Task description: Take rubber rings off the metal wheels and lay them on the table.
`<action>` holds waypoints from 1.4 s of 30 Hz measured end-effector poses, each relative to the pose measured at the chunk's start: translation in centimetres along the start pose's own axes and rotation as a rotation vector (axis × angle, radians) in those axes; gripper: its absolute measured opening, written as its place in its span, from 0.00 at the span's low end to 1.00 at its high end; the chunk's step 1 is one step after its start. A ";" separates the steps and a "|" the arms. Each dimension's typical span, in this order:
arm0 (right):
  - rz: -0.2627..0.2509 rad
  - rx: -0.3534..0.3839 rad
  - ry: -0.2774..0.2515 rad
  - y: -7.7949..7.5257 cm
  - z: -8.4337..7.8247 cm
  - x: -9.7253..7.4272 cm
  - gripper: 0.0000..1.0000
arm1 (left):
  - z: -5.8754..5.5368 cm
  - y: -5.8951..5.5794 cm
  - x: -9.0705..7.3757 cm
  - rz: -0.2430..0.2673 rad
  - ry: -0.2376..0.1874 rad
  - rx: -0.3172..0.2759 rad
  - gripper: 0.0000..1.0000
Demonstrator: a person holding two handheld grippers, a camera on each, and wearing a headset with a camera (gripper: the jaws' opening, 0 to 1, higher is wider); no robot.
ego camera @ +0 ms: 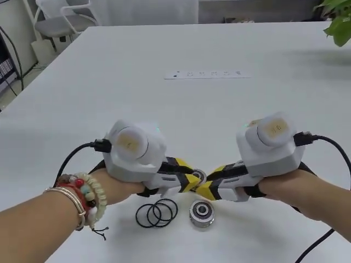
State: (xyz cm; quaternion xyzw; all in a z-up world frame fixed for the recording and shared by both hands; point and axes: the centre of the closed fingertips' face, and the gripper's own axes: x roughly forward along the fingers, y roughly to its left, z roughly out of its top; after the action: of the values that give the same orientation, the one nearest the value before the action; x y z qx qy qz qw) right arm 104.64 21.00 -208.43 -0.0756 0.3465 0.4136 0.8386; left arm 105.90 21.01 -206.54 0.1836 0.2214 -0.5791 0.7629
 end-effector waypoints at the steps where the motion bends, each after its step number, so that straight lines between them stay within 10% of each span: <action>1: 0.004 -0.009 0.001 0.1 0.0 0.0 0.18 | 0.0 0.0 0.0 -0.001 0.000 0.000 0.08; 15: -0.015 -0.084 0.037 -0.2 -0.3 -0.3 0.00 | -0.2 -0.2 -0.3 -0.003 0.005 0.004 0.08; 29: -0.016 0.193 0.016 -1.0 -0.3 -0.6 0.00 | -0.2 -0.2 -0.4 -0.001 0.011 0.026 0.07; 42: 0.018 0.304 -0.054 -0.9 0.8 -1.1 0.00 | -0.2 -0.1 -0.5 -0.010 -0.039 0.023 0.08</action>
State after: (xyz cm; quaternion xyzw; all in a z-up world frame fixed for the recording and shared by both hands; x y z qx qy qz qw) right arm 105.25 19.99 -207.27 0.0664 0.3829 0.3657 0.8457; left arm 105.62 21.51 -206.45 0.1798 0.2008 -0.5889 0.7619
